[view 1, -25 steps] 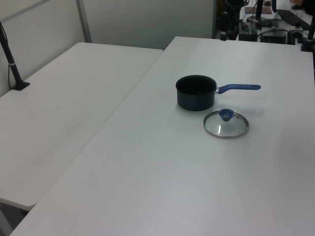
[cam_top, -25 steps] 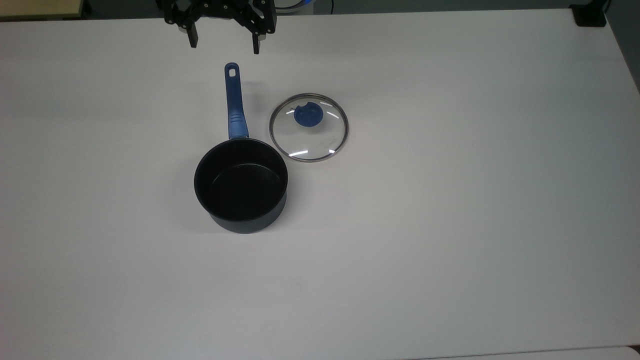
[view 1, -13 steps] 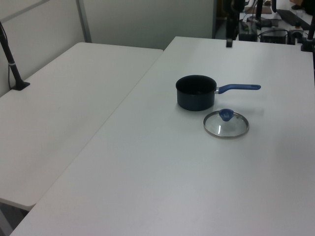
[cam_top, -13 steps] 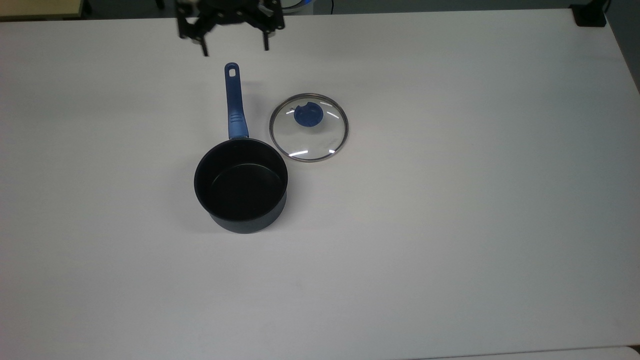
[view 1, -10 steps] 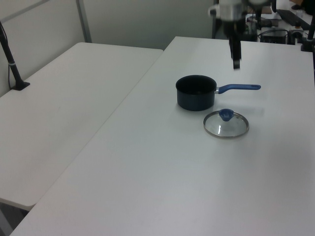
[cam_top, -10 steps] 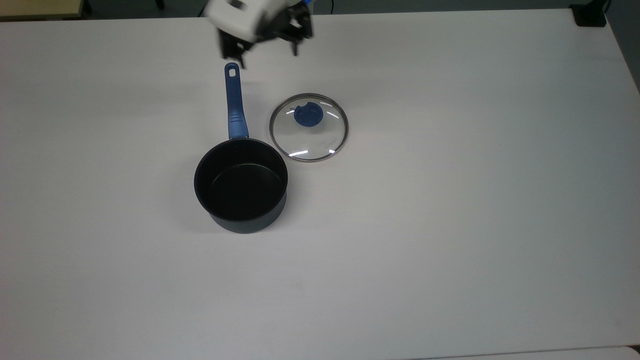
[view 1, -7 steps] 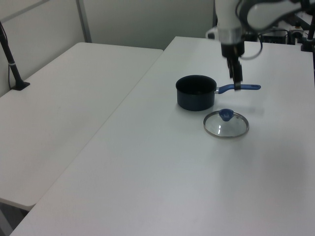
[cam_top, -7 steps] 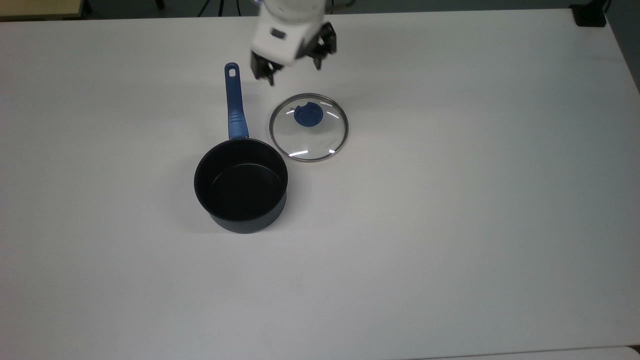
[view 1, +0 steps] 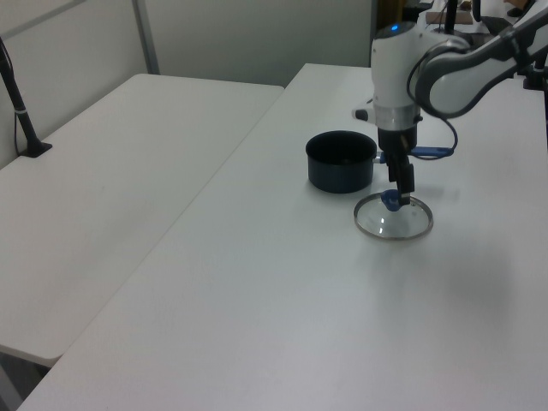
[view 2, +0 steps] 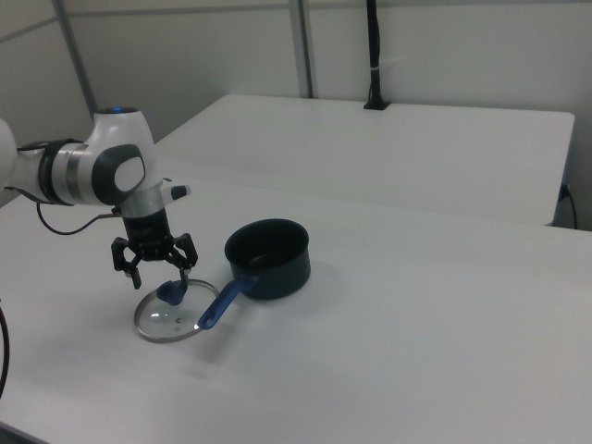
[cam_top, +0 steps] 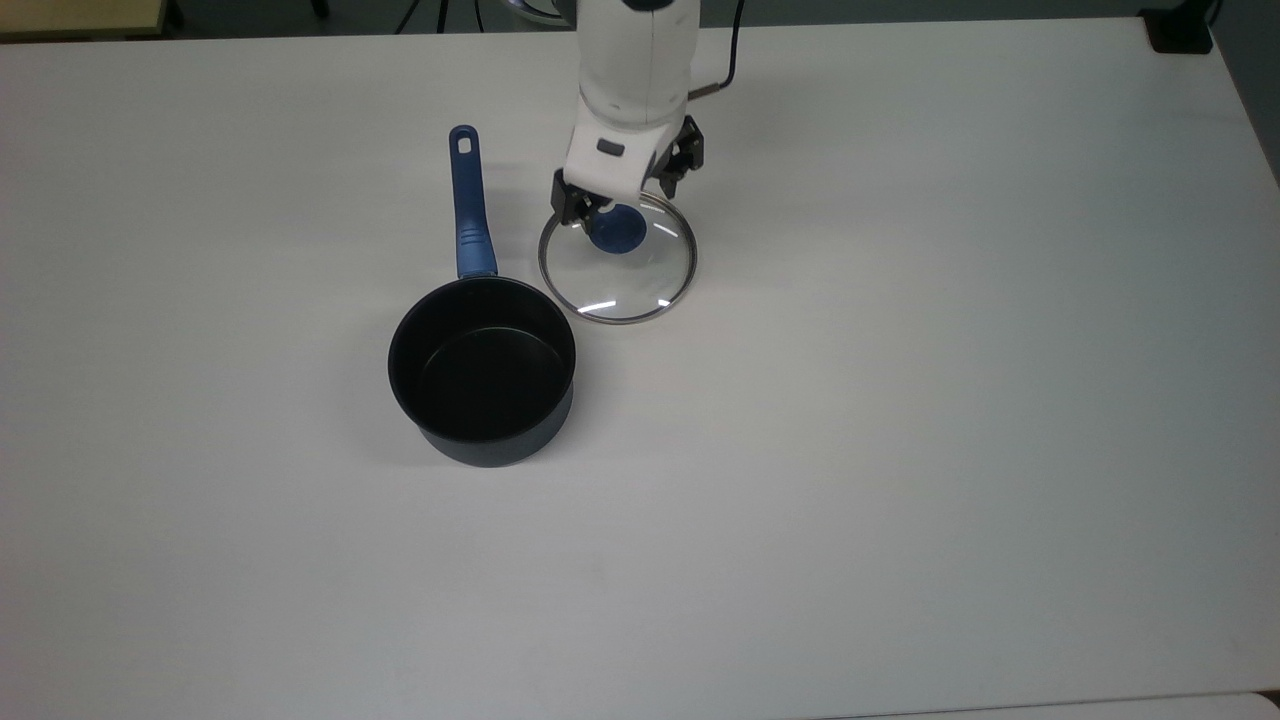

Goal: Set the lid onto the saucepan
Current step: 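Move the gripper over the glass lid and lower onto its blue knob, then close the gripper on the blue knob of the glass lid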

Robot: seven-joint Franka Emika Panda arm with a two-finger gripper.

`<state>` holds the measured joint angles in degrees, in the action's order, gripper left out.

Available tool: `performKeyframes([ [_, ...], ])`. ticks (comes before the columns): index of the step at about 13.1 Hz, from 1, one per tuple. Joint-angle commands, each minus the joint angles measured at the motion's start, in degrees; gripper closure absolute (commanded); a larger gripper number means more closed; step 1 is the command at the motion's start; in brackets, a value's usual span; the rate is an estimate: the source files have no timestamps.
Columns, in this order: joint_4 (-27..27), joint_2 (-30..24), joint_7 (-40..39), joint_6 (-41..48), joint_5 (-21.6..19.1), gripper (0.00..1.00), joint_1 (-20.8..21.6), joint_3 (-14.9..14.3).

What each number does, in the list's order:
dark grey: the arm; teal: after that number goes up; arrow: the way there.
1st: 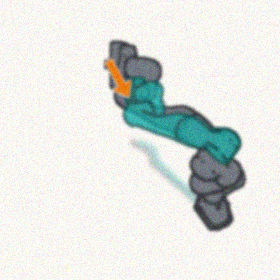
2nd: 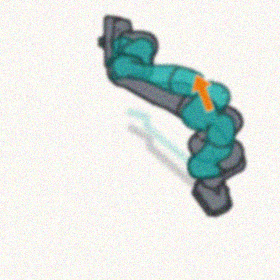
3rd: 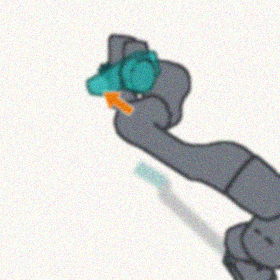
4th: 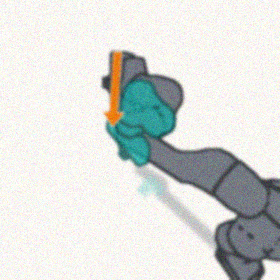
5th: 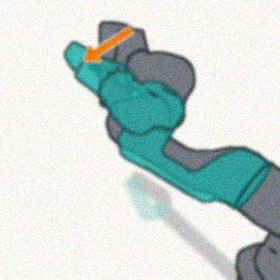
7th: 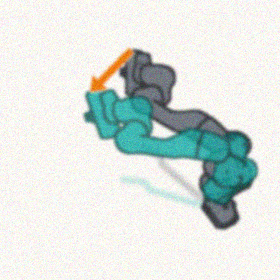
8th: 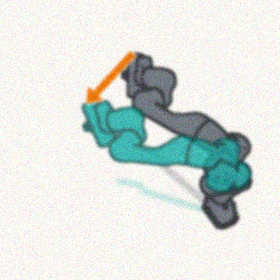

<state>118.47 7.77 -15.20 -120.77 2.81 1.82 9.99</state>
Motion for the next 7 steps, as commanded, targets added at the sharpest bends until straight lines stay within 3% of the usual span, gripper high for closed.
performKeyframes([
  [1, 1.0, 1.1, 0.4, -3.1, 0.2, 0.0, 0.6, -0.2],
  [3, 0.8, 1.5, 0.5, -3.5, 0.2, 0.1, 0.5, -0.2],
  [4, 0.7, 1.5, 0.5, -3.5, 0.2, 0.27, 0.3, -0.2],
  [5, 0.7, 1.5, 0.5, -3.5, 0.2, 0.38, 0.3, -0.2],
  [7, 0.8, 1.5, 0.4, -3.4, 0.3, 0.44, 0.3, -0.2],
])
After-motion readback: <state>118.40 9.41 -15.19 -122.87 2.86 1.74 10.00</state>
